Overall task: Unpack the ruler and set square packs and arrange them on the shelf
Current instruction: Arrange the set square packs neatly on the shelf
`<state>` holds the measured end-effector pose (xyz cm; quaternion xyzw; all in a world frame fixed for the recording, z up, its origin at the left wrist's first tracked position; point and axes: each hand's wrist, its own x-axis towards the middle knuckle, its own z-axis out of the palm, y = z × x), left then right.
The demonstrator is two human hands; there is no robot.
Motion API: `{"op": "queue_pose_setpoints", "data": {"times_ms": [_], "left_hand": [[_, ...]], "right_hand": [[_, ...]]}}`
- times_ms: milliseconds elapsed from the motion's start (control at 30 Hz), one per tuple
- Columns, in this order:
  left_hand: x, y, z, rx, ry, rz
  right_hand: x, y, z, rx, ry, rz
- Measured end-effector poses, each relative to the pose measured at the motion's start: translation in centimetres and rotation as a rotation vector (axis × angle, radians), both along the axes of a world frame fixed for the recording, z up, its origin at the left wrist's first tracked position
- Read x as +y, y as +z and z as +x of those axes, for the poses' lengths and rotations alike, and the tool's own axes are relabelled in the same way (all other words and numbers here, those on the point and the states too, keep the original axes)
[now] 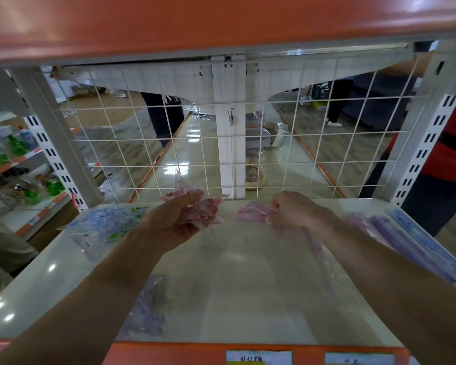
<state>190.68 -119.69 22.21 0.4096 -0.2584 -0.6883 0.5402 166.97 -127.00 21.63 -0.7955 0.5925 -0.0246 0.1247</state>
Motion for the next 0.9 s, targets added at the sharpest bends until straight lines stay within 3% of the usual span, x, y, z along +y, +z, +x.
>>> {"op": "queue_pose_setpoints", "data": {"times_ms": [600, 667, 733, 833, 900], "left_hand": [[0.7, 0.6, -0.5, -0.020, 0.013, -0.008], [1.0, 1.0, -0.8, -0.029, 0.010, -0.013], [1.3, 1.5, -1.4, -0.058, -0.024, -0.021], [1.8, 2.3, -2.9, -0.065, -0.132, -0.049], [2.3, 2.8, -3.9, -0.079, -0.167, -0.052]], "right_hand": [[0.3, -0.2, 0.5, 0.027, 0.070, -0.064], [0.8, 1.0, 0.2, -0.099, 0.059, -0.055], [1.2, 2.5, 0.1, -0.357, 0.049, -0.032], [3.1, 4.9, 0.8, -0.757, 0.075, 0.227], [4.5, 5.5, 1.4, -0.857, 0.105, 0.338]]}}
